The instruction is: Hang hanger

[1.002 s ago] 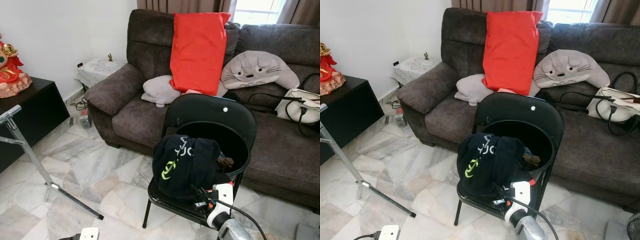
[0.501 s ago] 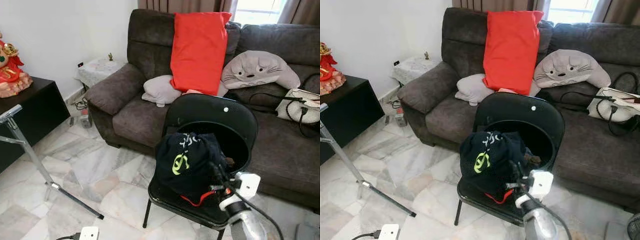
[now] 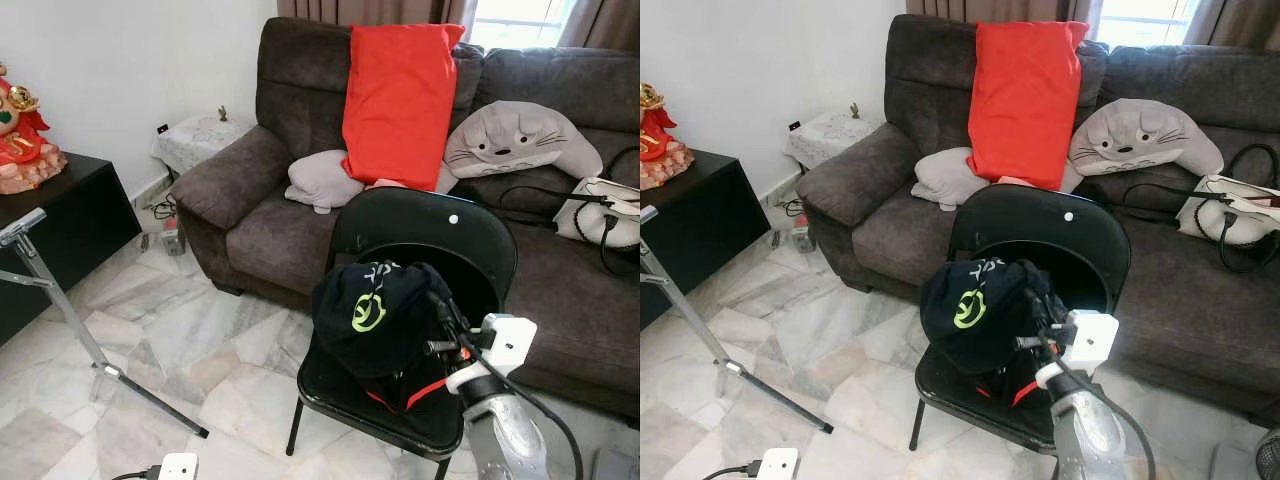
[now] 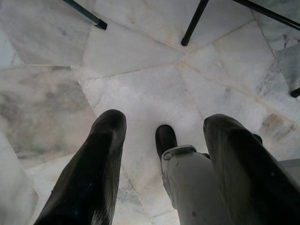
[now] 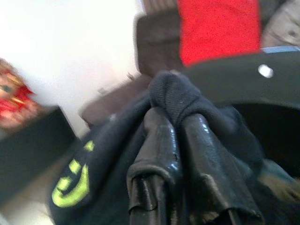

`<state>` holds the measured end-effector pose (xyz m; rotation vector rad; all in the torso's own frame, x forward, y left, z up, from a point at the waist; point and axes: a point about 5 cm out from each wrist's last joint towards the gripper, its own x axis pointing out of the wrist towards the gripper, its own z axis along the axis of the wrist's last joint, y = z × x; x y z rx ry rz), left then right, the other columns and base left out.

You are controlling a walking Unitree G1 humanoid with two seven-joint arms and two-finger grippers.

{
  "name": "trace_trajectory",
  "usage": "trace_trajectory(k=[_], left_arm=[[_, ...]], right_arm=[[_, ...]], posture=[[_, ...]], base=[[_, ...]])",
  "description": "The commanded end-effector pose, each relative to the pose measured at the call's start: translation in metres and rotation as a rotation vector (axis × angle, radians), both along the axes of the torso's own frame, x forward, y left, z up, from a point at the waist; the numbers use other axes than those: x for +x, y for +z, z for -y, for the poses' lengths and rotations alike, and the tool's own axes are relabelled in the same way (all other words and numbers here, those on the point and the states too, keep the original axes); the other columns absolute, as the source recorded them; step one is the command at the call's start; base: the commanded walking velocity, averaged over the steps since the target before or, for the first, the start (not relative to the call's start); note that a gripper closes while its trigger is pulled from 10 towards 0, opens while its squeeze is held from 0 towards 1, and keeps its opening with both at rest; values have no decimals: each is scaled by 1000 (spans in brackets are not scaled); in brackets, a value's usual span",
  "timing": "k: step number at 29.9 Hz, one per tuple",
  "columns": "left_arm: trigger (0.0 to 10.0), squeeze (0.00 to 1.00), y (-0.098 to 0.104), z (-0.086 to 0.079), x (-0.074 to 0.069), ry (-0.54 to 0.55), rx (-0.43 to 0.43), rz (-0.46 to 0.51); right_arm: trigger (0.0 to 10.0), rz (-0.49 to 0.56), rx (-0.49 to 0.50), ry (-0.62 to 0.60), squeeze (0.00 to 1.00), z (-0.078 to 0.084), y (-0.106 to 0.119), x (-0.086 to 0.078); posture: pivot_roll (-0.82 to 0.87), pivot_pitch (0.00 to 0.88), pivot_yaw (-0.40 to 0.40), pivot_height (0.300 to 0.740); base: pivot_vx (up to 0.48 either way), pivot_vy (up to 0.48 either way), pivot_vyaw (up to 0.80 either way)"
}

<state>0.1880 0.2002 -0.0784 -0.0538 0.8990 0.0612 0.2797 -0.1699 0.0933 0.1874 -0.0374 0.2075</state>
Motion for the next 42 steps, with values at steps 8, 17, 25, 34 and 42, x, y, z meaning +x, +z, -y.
trace_trajectory(k=[8, 17, 25, 34, 42], left_arm=[[10000, 0, -1, -2, -3, 2, 5, -18], [10000, 0, -1, -3, -3, 1, 9, -19], [10000, 0, -1, -3, -3, 2, 8, -19], [10000, 0, -1, -3, -2, 0, 9, -18], [10000, 0, -1, -3, -2, -5, 8, -18]], right_arm=[[2039, -129, -230, -90, 0, 18, -19, -5], [10000, -16, -340, 2, 0, 4, -2, 2], [10000, 83, -380, 26, 0, -1, 17, 11], [10000, 89, -542, 108, 0, -4, 27, 47], [10000, 5, -777, 462, 0, -26, 11, 54]], posture=[[-74, 0, 44, 740], [-75, 0, 45, 740], [-78, 0, 48, 740], [-73, 0, 52, 740], [-68, 0, 59, 740]], base=[[0, 0, 0], [0, 0, 0], [0, 0, 0], [0, 0, 0], [0, 0, 0]])
